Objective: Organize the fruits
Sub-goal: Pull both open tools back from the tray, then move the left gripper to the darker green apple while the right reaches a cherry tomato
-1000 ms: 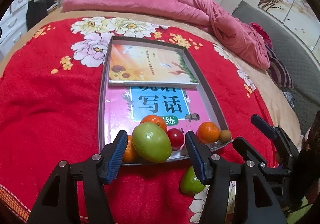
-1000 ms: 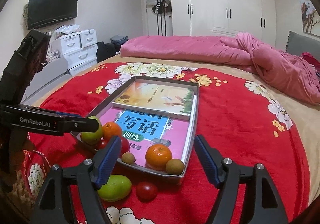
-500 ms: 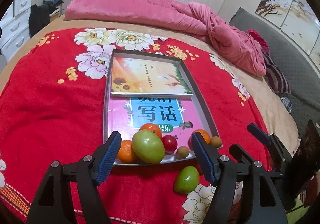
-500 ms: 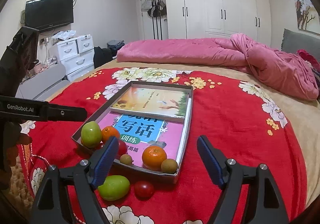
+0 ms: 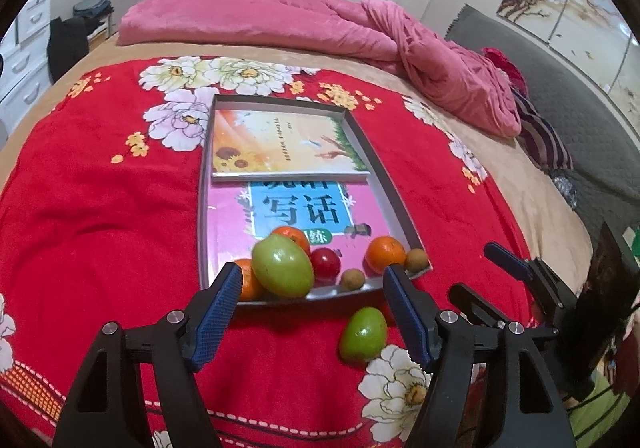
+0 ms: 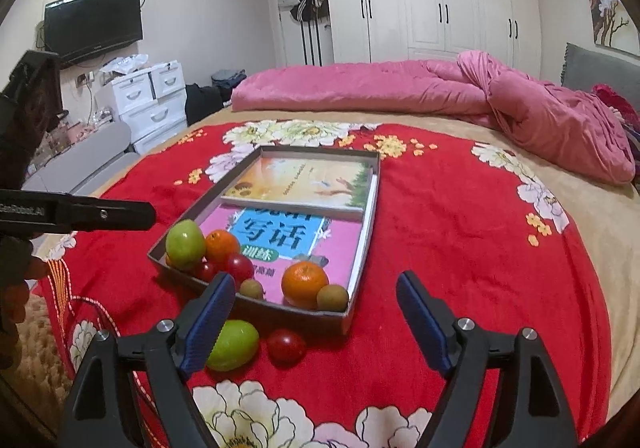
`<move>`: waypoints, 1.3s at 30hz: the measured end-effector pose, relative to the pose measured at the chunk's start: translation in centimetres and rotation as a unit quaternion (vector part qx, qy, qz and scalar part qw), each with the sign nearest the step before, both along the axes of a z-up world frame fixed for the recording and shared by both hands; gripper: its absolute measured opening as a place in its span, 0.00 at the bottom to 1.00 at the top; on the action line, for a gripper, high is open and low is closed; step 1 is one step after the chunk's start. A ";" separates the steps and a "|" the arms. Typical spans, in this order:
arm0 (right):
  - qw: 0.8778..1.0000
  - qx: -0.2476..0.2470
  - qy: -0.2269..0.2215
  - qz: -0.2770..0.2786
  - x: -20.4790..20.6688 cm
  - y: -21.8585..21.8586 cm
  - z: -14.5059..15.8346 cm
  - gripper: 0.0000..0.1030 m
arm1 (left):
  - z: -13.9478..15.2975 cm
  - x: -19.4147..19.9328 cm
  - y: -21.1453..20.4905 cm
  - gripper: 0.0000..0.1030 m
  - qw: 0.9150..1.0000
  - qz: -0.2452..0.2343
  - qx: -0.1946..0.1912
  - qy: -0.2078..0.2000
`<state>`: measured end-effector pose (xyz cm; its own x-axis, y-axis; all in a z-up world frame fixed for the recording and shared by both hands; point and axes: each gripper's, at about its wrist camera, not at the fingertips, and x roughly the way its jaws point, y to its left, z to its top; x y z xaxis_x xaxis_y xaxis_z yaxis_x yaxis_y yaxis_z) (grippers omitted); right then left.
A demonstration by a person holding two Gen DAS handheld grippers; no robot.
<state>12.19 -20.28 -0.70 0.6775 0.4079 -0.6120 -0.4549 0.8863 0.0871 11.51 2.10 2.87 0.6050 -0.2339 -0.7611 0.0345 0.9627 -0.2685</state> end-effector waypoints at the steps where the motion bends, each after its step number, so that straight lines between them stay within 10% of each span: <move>1: 1.000 -0.002 0.004 0.001 0.0 0.0 -0.1 0.80 | -0.1 -0.1 -0.2 0.72 1.000 -0.004 0.001 0.002; 22: 0.992 -0.045 0.119 0.024 0.9 0.3 -4.6 0.79 | -5.6 -1.1 -4.2 0.72 0.994 -0.079 -0.002 0.072; 39: 0.983 -0.038 0.162 0.083 3.1 2.5 -7.0 0.43 | -7.8 -0.5 -5.1 0.66 0.990 -0.102 -0.010 0.094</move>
